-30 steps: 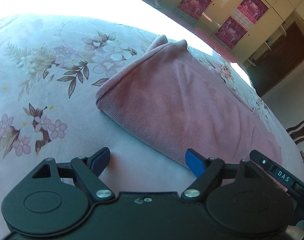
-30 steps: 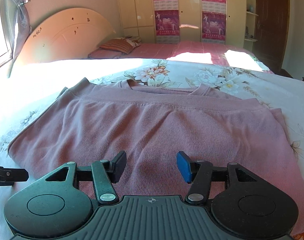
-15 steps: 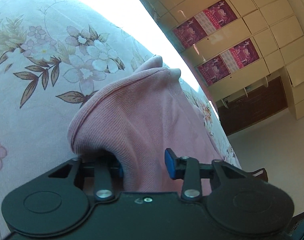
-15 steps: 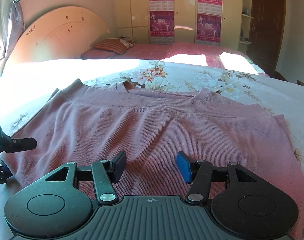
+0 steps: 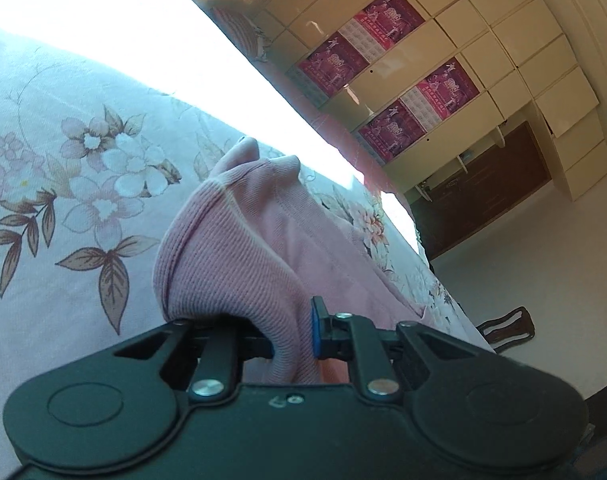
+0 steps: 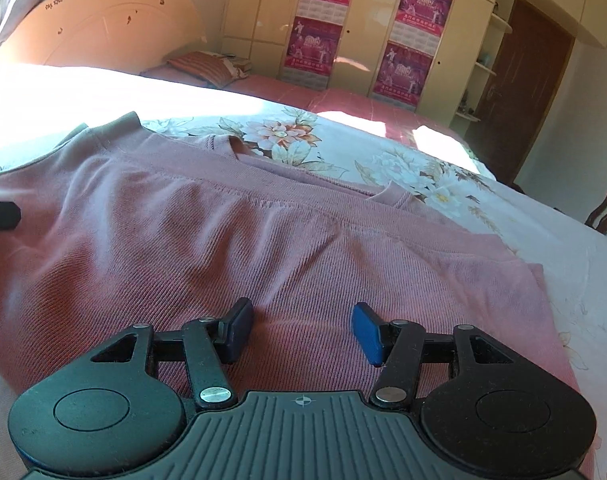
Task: Fold small clothes
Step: 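Grasp the sweatshirt side with the left gripper and fold it over, then open the left gripper and release the folded side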
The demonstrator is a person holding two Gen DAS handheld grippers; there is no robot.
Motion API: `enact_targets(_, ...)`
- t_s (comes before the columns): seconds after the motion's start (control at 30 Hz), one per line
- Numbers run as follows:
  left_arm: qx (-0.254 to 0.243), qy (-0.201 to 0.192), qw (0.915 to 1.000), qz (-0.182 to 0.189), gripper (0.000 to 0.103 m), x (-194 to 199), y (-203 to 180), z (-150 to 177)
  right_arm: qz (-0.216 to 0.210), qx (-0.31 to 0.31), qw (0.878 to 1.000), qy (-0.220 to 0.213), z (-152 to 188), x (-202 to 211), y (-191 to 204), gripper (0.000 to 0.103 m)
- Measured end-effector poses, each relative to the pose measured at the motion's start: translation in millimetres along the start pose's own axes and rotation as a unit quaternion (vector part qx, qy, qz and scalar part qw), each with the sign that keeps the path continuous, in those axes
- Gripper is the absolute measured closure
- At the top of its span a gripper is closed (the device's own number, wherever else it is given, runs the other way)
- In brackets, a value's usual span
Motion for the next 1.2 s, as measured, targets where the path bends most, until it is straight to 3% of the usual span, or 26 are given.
enact_targets(0.1, -0.063, -0.011, 0.9979, 0.015, 0.09, 5, -37, -2, -0.02, -0.013, 1.0, -0.006, -2, 3, -7, 0.048)
enact_targets(0.23, -0.164, -0.019, 0.985, 0.048, 0.09, 5, -104, 10, -0.072, -0.066, 0.995, -0.035, -5, 20, -36, 0.048)
enact_targets(0.43, -0.287, 0.043, 0.951, 0.105, 0.09, -32, -206, 85, -0.1, -0.157, 0.982, -0.04, 10, 47, -121, 0.048)
enact_targets(0.63, -0.377, 0.128, 0.9102, 0.114, 0.09, -85, -244, 195, -0.065, -0.192, 0.979, -0.022, 43, 69, -206, 0.048)
enact_targets(0.7, -0.406, 0.157, 0.897, 0.079, 0.085, -101, -240, 222, -0.056, -0.201, 0.978, -0.014, 55, 75, -225, 0.048)
enact_targets(0.8, -0.442, 0.145, 0.8829, 0.065, 0.074, -95, -239, 239, -0.062, -0.224, 0.973, -0.01, 66, 83, -245, 0.047)
enact_targets(0.83, -0.448, 0.146, 0.8798, 0.066, 0.061, -89, -241, 241, -0.068, -0.232, 0.97, -0.013, 66, 87, -249, 0.047)
enact_targets(0.87, -0.446, 0.149, 0.8798, 0.07, 0.042, -81, -243, 241, -0.073, -0.237, 0.969, -0.016, 65, 90, -252, 0.048)
enact_targets(0.93, -0.44, 0.14, 0.8838, 0.079, 0.029, -67, -243, 236, -0.092, -0.248, 0.964, -0.024, 60, 95, -256, 0.048)
enact_targets(1.0, -0.443, 0.125, 0.8847, 0.078, 0.029, -53, -242, 226, -0.114, -0.259, 0.959, -0.028, 54, 97, -255, 0.048)
enact_targets(1.07, -0.424, 0.104, 0.8976, 0.065, 0.028, -47, -234, 208, -0.143, -0.265, 0.953, -0.022, 48, 95, -251, 0.048)
enact_targets(1.17, -0.39, 0.07, 0.9182, 0.015, 0.029, -49, -218, 176, -0.162, -0.258, 0.952, 0.015, 45, 76, -238, 0.048)
enact_targets(1.2, -0.384, 0.065, 0.9208, 0.001, 0.029, -52, -213, 169, -0.161, -0.258, 0.952, 0.024, 46, 72, -234, 0.048)
Point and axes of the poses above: each gripper's, at about its wrist camera, not at the fingertips, and x roughly against the way its jaws point, y to its left, z to its underside, the point moved 4 cm from there along -x, roughly the way its jaws point, and after that the axes turned 2 degrees about x, right-handed, at the moved point
